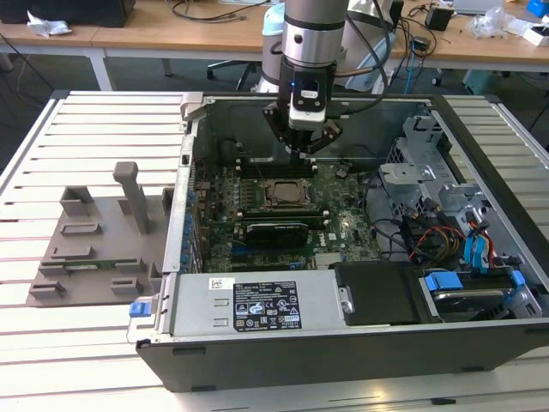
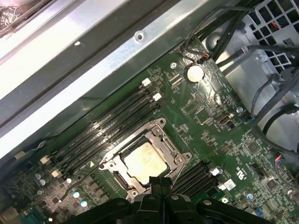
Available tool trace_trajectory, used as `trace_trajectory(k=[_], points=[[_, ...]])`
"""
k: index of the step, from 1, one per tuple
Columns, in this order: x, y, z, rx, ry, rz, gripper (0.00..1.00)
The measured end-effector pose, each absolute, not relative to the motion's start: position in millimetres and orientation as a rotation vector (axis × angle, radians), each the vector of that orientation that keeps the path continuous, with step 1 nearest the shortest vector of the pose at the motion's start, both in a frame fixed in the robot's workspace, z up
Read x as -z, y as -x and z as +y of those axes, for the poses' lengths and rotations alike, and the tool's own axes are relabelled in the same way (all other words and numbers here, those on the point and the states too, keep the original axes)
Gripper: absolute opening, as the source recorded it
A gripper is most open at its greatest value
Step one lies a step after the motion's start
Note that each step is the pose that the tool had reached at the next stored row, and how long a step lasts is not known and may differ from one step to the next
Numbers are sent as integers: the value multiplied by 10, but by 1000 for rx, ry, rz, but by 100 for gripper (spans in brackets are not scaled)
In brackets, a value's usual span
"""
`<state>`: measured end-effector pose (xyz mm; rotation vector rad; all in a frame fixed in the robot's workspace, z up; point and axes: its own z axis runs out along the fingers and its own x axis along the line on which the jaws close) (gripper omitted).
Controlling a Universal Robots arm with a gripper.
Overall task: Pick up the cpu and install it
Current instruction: 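Install the first cpu locking lever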
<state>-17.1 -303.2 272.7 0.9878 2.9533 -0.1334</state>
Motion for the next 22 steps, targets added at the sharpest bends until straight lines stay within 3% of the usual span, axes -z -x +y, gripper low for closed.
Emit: trace_trajectory(k=[22], points=[[-2727, 171, -3032, 129, -742, 3018, 11]])
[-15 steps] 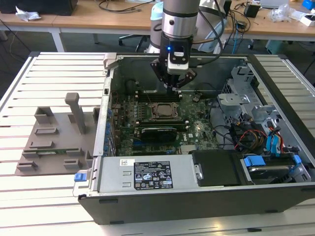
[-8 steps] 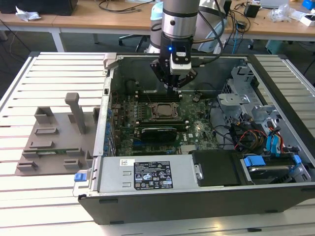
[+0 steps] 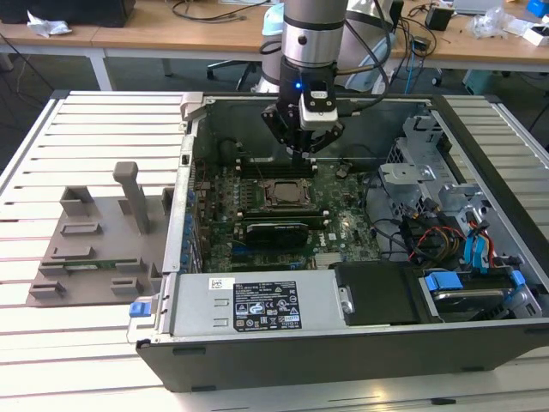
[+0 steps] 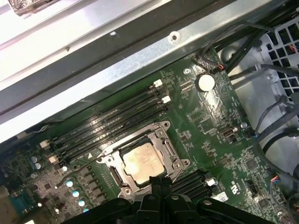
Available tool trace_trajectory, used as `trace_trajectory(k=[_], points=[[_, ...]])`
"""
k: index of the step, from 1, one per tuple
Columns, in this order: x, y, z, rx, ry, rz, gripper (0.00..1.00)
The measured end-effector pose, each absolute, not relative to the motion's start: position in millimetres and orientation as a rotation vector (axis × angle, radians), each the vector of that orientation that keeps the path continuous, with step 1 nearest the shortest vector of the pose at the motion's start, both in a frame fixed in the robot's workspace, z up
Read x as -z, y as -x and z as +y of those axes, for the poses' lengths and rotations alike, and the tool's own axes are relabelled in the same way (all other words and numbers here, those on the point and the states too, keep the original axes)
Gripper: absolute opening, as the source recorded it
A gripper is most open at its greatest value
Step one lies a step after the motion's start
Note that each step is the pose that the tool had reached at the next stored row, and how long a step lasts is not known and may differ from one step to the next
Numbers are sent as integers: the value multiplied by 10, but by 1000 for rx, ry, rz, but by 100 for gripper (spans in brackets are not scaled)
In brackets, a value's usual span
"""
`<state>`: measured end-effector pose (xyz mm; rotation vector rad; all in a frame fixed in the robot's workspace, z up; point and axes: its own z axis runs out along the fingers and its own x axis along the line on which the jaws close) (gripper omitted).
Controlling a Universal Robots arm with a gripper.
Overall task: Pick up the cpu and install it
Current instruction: 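Install the first cpu locking lever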
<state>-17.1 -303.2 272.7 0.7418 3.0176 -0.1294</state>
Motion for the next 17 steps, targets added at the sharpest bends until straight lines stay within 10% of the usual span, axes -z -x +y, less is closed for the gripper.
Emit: trace_trajectory(k=[17], points=[[-2727, 159, -3029, 124, -490, 3062, 11]])
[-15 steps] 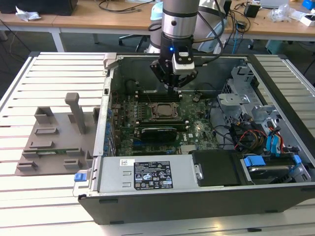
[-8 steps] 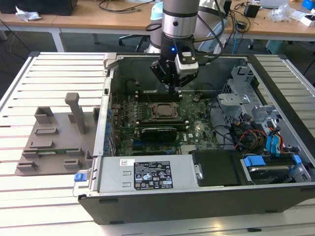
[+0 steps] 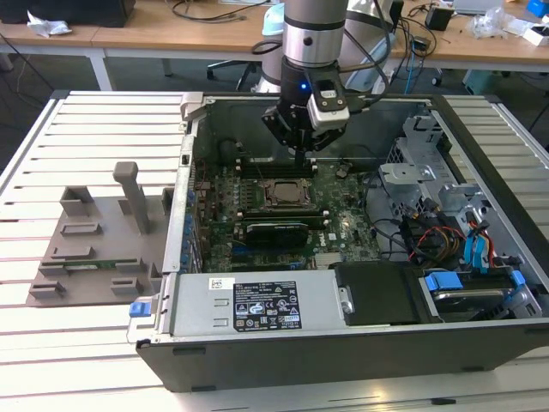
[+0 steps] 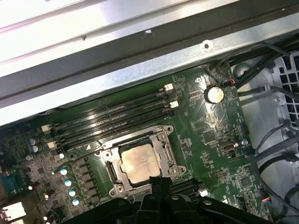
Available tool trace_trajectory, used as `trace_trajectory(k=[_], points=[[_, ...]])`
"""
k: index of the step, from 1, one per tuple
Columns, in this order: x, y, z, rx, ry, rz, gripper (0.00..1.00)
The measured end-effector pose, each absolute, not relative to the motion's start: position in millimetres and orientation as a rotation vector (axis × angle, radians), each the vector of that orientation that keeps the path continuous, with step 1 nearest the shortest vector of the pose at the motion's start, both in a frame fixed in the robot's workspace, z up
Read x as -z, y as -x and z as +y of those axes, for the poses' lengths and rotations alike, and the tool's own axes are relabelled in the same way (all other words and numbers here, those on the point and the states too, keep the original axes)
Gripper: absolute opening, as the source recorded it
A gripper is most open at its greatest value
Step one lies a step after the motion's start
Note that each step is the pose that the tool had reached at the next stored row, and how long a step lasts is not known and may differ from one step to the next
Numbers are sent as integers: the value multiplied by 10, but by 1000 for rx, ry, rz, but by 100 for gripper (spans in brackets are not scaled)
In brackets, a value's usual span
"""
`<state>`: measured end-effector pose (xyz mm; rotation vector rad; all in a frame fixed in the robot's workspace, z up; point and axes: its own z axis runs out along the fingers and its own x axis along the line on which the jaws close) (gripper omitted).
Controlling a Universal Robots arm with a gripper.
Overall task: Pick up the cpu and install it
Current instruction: 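Install the first cpu locking lever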
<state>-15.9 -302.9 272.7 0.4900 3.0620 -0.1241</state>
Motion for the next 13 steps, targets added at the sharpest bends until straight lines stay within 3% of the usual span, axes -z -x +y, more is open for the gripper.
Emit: trace_trajectory(k=[7, 11, 13], points=[[-2729, 159, -3029, 119, -356, 3078, 11], [-2727, 159, -3029, 24, -318, 3090, 11], [-2727, 159, -3028, 20, -298, 3092, 11]])
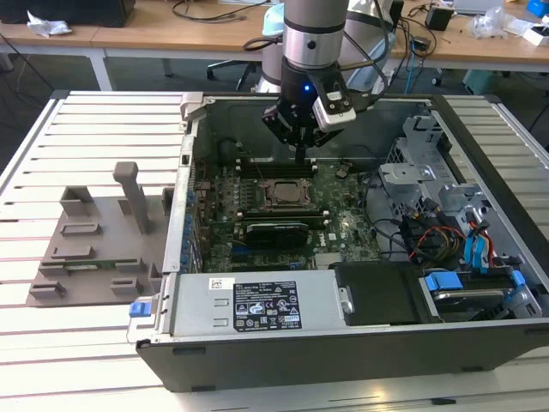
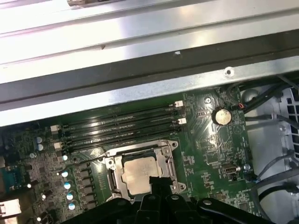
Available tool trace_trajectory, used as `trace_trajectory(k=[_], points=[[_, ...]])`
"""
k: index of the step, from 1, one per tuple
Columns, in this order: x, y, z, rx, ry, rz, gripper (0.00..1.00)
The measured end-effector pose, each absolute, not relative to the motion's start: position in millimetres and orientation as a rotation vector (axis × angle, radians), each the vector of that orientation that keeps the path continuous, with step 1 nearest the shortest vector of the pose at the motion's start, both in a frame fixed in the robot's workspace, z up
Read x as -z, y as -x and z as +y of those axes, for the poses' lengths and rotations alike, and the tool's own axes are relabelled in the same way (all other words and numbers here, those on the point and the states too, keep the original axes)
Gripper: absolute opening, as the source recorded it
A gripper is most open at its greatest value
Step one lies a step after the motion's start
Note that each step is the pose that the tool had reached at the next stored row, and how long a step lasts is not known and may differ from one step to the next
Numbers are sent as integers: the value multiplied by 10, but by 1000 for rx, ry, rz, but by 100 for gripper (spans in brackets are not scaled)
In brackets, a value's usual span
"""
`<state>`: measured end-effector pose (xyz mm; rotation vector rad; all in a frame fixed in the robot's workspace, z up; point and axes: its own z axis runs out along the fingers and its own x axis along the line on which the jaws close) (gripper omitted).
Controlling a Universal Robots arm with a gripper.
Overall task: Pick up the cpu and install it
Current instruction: 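Install the first cpu locking lever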
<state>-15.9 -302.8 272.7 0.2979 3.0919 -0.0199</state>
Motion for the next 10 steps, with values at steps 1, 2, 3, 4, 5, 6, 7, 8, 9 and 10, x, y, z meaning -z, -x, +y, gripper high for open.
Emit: trace_trajectory(k=[1, 2, 3, 4, 5, 6, 7, 8, 9, 10], points=[[-2727, 159, -3028, 20, -287, 3093, 11], [-2727, 159, -3029, 19, -271, 3094, 11], [-2727, 159, -3029, 19, -264, 3095, 11], [-2727, 159, -3029, 19, -253, 3096, 11], [-2727, 159, -3029, 19, -247, 3096, 11], [-2727, 159, -3029, 19, -241, 3097, 11], [-2727, 159, -3029, 19, -235, 3097, 11], [-2727, 159, -3029, 19, -227, 3098, 11], [-2727, 159, -3029, 18, -221, 3098, 11], [-2727, 159, -3029, 18, -216, 3098, 11]])
